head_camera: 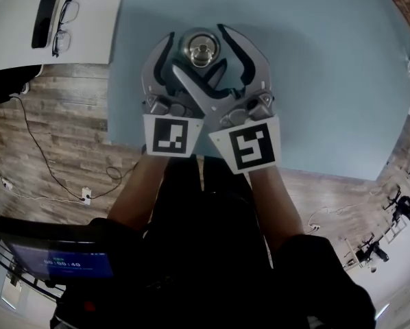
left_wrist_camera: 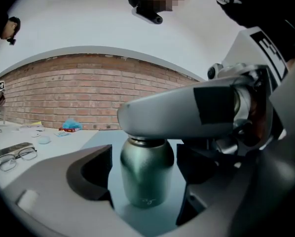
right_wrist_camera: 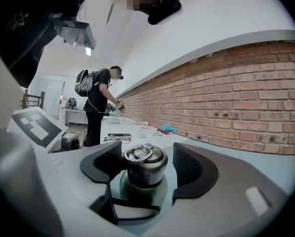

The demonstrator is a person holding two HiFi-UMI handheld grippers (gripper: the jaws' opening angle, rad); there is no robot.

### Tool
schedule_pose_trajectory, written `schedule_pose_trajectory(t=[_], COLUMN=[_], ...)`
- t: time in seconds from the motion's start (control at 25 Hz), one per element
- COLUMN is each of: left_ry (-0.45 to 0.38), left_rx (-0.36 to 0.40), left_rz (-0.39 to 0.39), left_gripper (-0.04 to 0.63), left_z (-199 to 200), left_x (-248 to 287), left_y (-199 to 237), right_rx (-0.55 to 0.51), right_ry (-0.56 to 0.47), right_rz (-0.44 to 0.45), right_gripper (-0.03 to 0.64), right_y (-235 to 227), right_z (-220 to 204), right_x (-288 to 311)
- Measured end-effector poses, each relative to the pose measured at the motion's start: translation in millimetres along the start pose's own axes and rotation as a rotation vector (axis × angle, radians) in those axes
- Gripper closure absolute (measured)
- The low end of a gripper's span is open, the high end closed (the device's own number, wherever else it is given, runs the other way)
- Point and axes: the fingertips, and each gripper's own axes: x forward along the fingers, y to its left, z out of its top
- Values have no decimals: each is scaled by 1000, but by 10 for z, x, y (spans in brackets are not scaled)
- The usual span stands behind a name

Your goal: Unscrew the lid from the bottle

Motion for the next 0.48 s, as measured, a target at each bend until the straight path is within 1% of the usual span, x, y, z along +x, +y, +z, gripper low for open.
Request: schedule_pose_trajectory(t=[0.04,0.08,0.16,0.32,0.48], left_ry=[-2,-4,-2,0,-2], left_rx=[0,4,11,16,23], left_rz=[5,7,3,-9,-20], left_gripper=[205,208,208,222,238], left_z=[9,18,20,16,26], left_x=[2,4,7,12,22], left_y=[7,12,5,-25,-49], right_rx=[6,10,8,-25,-40], right_ry=[-2,-3,4,38,48], right_rz=[-5,-9,-11,-4,-2], right_gripper=[296,311,311,314,334], right_y=[-1,-4,-11,6,6], right_z=[12,20,14,-37,-52], right_x=[5,8,10,-1,-11])
